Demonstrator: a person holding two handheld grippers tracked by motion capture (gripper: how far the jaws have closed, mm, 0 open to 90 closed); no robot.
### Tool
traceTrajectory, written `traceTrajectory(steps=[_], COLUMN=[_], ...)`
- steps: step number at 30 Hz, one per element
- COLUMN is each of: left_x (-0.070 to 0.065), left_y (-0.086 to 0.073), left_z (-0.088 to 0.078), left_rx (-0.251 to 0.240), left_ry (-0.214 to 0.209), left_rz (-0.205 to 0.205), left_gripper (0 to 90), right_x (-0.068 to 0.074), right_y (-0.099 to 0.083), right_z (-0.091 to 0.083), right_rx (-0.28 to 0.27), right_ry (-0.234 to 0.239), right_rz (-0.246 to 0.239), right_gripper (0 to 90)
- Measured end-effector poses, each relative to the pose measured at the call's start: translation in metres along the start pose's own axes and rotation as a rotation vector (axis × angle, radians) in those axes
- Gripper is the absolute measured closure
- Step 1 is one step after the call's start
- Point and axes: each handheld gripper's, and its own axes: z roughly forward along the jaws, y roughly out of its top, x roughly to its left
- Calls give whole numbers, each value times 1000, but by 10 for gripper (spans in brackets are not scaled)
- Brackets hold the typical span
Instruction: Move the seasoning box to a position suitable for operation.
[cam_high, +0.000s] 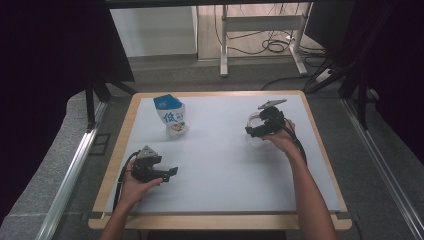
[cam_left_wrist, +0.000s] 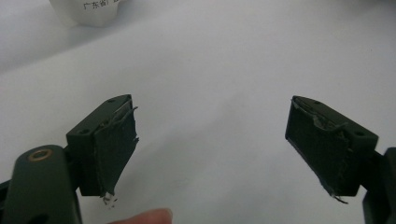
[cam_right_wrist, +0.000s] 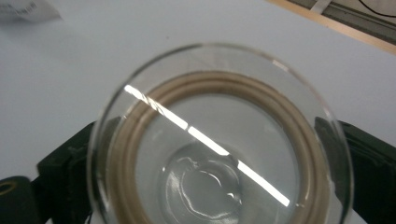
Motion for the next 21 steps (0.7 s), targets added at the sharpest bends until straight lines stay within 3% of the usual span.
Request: traceTrajectory(steps=[3, 4, 19, 21], left_x=[0, 0, 2, 2], left_y=[0, -1, -3, -3], left_z=[1, 2, 3, 4], left_rx=[3, 6, 10, 12], left_ry=[2, 2, 6, 7], left_rz=[1, -2, -6, -5], left_gripper=[163, 161, 156, 156], right_x=[-1, -2, -2, -2], right_y=[-2, -3, -2, -2], right_z=[2, 1, -2, -8], right_rx=[-4, -9, 4, -17], right_ry=[5, 23, 29, 19], right_rz=[-23, -35, -13, -9], right_gripper=[62, 111, 115, 115])
